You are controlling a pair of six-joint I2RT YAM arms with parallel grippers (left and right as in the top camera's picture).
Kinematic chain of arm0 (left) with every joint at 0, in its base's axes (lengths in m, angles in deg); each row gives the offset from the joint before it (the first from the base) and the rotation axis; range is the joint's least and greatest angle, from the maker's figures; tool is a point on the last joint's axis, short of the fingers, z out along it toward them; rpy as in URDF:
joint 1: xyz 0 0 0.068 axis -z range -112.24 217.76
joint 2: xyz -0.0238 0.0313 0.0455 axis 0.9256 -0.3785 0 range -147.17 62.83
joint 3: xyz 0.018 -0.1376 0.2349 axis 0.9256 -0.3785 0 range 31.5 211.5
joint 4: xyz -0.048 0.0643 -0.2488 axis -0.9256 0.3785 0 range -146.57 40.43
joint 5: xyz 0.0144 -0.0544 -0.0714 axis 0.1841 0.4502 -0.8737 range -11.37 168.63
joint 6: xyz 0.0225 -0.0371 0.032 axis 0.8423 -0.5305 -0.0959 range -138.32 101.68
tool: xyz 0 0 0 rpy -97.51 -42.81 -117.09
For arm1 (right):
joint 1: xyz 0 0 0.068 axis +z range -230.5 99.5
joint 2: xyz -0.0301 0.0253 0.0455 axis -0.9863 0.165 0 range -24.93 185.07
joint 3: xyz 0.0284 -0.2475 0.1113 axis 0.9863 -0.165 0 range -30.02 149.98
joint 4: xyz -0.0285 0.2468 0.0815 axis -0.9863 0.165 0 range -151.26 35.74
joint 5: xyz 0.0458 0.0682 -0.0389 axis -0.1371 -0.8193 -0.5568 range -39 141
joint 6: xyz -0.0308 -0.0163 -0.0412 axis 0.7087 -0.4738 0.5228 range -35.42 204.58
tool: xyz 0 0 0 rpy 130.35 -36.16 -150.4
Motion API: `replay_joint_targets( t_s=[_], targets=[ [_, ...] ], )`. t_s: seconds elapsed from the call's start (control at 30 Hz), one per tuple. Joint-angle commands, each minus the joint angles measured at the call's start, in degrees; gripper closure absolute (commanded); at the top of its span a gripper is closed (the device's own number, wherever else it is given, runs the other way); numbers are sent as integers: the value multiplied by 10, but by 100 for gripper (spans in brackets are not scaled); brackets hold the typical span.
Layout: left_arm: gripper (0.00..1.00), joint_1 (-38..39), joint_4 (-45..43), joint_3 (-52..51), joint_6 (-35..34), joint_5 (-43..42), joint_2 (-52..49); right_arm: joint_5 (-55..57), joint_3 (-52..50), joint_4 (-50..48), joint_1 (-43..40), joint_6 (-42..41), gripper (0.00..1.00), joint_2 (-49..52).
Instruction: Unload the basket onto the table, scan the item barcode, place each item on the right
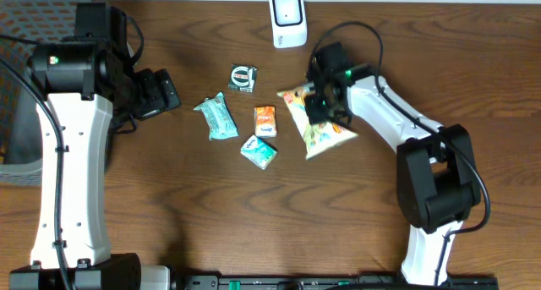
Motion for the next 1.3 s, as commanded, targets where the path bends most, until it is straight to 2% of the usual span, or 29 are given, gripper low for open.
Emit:
replay_joint_targets(
  t_s=[0.0, 0.17, 0.43, 0.8, 1.0, 1.27],
  targets=[
    [2, -1, 2, -3, -7, 1, -1, 10, 81, -7, 1, -33, 99, 2],
    [2, -1, 2, -3, -7, 1, -1, 11, 178, -63, 0, -38, 99, 2],
    [2, -1, 2, -3, -7, 1, -1, 11, 182, -297, 0, -46, 99, 26],
    [2, -1, 2, -3, -7, 1, -1, 11, 182, -663, 1, -58, 99, 164],
    [2, -1, 2, -3, -7, 1, -1, 12, 182, -694, -6, -58, 99, 187],
    [2, -1, 2, -3, -7, 1, -1, 10, 182, -721, -34, -59, 99, 165]
  ],
)
